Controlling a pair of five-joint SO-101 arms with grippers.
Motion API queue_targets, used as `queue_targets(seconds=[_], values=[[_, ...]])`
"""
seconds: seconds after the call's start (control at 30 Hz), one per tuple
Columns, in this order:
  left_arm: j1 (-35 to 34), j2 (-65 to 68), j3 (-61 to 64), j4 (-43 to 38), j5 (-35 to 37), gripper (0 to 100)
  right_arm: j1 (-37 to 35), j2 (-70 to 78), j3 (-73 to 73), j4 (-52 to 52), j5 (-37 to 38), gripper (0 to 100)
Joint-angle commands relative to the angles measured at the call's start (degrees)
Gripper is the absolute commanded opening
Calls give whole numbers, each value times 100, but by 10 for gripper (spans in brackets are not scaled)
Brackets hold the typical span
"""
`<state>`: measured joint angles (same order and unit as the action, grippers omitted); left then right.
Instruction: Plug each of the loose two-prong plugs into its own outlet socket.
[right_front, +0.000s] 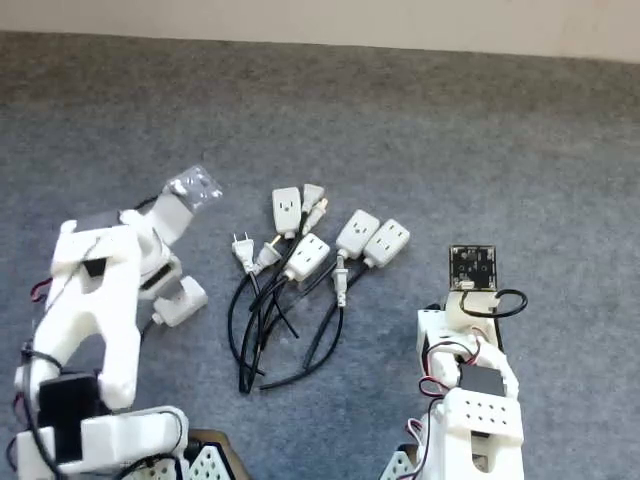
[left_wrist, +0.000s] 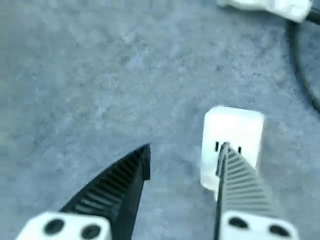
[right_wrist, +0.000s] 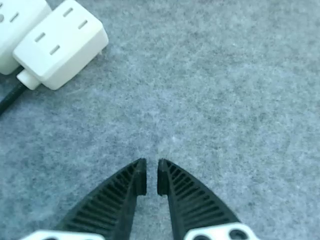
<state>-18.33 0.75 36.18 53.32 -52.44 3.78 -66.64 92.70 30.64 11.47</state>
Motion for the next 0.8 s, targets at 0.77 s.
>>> queue_targets(seconds=[0.77], values=[[479, -1437, -1640, 3657, -264, 209, -48, -101, -22, -101, 70, 55]])
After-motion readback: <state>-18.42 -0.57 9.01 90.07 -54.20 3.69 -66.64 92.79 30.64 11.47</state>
